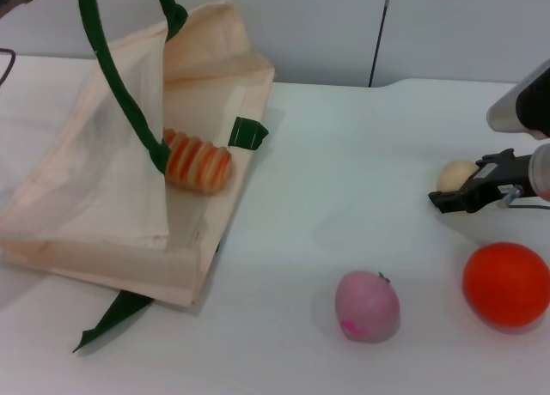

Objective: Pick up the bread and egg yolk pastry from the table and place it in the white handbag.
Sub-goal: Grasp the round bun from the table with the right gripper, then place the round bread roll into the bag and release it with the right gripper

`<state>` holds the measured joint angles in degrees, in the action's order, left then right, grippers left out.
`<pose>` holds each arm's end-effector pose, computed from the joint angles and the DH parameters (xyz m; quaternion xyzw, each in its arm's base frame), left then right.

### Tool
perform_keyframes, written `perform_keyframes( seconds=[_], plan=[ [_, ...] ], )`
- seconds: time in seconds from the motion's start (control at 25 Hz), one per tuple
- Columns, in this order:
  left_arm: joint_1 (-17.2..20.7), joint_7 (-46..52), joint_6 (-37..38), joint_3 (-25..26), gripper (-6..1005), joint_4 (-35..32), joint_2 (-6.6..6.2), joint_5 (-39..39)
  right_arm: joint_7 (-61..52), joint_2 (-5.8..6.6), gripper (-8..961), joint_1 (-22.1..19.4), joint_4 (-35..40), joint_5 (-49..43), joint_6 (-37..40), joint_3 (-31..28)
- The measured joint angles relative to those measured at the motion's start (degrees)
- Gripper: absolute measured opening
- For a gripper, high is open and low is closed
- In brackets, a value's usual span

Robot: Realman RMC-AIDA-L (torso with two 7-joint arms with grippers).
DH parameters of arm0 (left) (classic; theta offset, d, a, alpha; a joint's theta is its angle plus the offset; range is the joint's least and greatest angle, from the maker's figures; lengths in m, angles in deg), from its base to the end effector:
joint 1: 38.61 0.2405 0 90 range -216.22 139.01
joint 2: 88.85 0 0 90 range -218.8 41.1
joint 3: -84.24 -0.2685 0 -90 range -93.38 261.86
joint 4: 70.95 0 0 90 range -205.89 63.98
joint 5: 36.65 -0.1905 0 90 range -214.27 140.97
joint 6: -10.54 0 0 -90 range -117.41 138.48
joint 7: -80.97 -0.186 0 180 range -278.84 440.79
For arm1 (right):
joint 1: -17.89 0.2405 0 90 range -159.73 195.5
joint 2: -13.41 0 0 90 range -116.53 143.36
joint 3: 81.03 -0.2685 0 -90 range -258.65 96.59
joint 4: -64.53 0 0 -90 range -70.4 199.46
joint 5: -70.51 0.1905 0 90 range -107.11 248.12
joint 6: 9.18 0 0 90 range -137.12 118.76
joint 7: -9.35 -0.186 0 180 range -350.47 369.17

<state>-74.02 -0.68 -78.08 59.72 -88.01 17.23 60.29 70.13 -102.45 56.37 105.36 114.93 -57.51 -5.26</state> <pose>-0.2337 0.4123 0.1115 -0.7034 -0.3845 -0.5610 0.2067 0.2876 0.4205 -0.0646 -0.9167 0.2647 -0.0990 0.2826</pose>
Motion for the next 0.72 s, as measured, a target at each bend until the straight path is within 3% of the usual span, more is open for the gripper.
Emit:
perform_keyframes(
  seconds=[0.2,0.36,0.48,0.72],
  plan=[
    [0.0,0.0,0.11,-0.08,129,0.0,0.0,-0.28,-0.05,-0.04,738,-0.04,0.96,-0.13,-0.19,-0.3],
    [-0.16,0.04,0.11,-0.31,129,0.0,0.0,-0.35,0.46,-0.54,709,-0.75,5.8,0.84,-0.81,-0.19],
    [-0.62,0.2,-0.07,-0.49,129,0.0,0.01,-0.36,2.18,-0.71,686,-0.27,8.15,5.57,-1.08,3.48],
    [-2.35,0.48,-0.63,-1.1,129,0.0,0.41,-0.55,6.71,-0.74,669,6.97,6.56,17.1,0.36,14.9]
  ],
)
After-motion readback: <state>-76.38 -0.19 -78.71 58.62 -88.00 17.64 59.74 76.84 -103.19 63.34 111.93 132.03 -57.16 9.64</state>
